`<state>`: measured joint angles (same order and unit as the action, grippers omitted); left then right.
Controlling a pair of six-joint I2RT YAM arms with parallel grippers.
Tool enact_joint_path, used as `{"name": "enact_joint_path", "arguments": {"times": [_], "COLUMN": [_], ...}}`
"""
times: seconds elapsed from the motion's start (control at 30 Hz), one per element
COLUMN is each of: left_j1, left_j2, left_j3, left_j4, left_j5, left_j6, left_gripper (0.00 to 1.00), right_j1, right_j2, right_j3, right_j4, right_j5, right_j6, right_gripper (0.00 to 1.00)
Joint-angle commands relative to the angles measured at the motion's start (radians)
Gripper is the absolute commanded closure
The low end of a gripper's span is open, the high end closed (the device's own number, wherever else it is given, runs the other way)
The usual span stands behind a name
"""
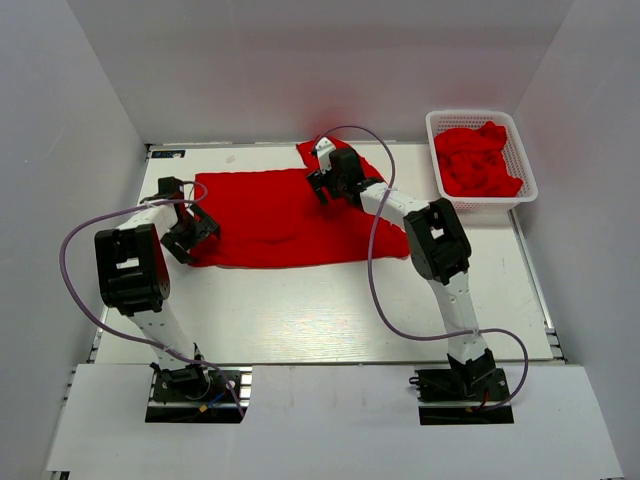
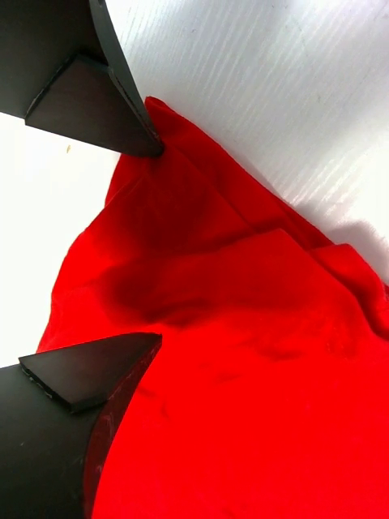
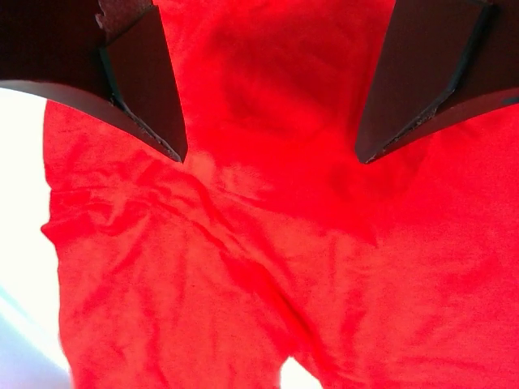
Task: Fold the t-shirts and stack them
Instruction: Fold the flattened tshirt in 1/3 of the way
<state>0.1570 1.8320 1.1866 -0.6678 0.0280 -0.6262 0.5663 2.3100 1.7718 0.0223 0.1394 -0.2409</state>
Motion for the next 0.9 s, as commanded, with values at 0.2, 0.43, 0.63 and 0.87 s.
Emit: {"name": "enact_joint_path", "arguments": {"times": [0.2, 0.43, 0.63, 0.87], "left_j1": [0.010, 0.010, 0.010, 0.010], "left_j2": [-0.027, -0.074, -0.085, -0.085], "left_j3": [-0.048, -0.048, -0.048, -0.093], "left_j4": [-0.101, -0.110, -0.110, -0.099], "left_j5": [-0.069, -0.079, -0.079, -0.059], "left_j6": [-0.017, -0.026, -0.026, -0.026], "left_gripper": [0.00, 0.00, 0.00, 0.00], "right_j1": [-0.009, -0.052, -0.123, -0.193], "right_j2": [-0.198, -0.385, -0.474, -0.462], "right_j3": [-0.090, -0.299, -0.557, -0.666], "right_j4": [-0.076, -0.176, -0.186, -0.196], "right_j5": [-0.034, -0.023, -0.126, -0.285], "right_j6": [0.164, 0.398, 0.511, 0.626], "right_gripper": [0.10, 0.10, 0.10, 0.10]}}
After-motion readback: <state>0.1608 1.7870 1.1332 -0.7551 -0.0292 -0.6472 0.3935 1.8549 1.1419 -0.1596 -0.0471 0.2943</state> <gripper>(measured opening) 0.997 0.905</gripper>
